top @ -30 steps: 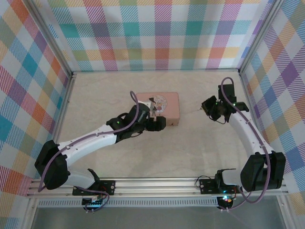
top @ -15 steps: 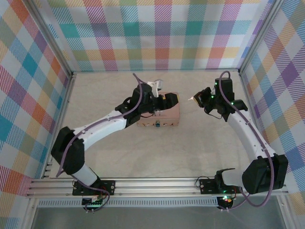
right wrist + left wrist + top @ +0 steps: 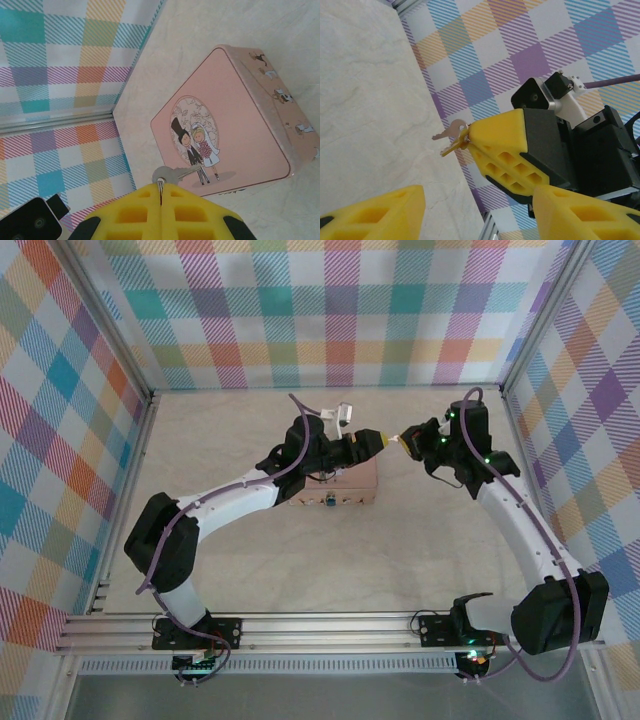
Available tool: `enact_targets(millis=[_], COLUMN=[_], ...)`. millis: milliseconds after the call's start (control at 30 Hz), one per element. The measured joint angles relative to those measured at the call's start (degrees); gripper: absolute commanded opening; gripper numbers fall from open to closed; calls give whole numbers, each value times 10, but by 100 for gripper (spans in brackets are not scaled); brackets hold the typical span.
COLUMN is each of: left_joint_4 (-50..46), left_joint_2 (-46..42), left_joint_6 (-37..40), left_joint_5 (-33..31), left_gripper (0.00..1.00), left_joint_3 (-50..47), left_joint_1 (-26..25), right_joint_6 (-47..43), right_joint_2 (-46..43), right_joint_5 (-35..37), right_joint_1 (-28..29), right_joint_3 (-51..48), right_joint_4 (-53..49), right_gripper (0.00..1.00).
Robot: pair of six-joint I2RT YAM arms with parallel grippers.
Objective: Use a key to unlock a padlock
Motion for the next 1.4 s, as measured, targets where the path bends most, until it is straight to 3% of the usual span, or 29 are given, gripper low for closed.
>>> enact_targets(millis=[300, 567, 1400], left_joint_4=[1, 1, 1], left_joint_2=[0, -1, -6], left_joint_6=[-3, -3, 3], left_joint_5=[4, 2, -1], left_gripper=[49, 54, 38], left_joint_3=[0, 0, 1], left_joint_1=[0, 3, 11], right_joint_6=[13, 22, 30], right_joint_2=[-3, -5, -17], right_joint_5=[-9, -18, -39], right_joint_1=[14, 21, 31], right_joint_3=[0, 0, -13], right_joint_4=[18, 28, 48], right_gripper=[0, 0, 0])
